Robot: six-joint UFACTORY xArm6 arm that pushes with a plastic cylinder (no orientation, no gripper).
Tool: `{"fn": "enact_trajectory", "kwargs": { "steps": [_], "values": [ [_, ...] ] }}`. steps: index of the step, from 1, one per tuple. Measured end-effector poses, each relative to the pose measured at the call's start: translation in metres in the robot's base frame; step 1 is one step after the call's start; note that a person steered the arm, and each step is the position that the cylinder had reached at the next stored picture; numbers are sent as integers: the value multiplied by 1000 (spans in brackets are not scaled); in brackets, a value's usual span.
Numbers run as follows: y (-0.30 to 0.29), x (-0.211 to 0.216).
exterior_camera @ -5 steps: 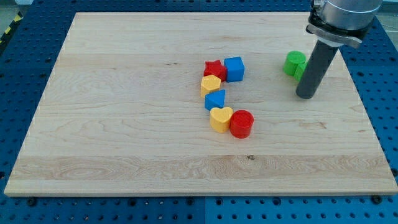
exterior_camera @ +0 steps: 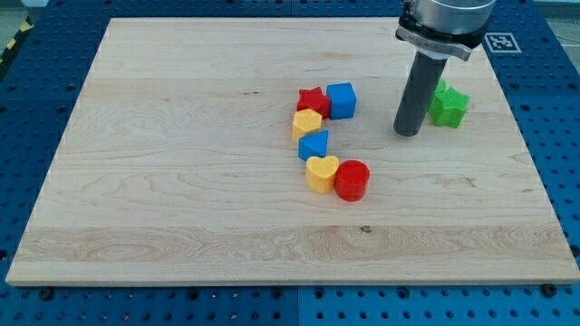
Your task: Move the blue cube towards the left center of the board
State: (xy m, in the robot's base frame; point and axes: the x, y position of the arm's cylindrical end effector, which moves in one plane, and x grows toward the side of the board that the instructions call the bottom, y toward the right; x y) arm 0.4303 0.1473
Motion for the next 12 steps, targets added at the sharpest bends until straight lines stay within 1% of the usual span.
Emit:
{"fn": "enact_trajectory", "kwargs": {
  "steps": [2,5,6,8,11,12],
  "values": [
    [0,-17],
    [-41,-21],
    [-44,-20],
    [-54,-38],
    [-58,27],
    [-73,23]
  ]
}}
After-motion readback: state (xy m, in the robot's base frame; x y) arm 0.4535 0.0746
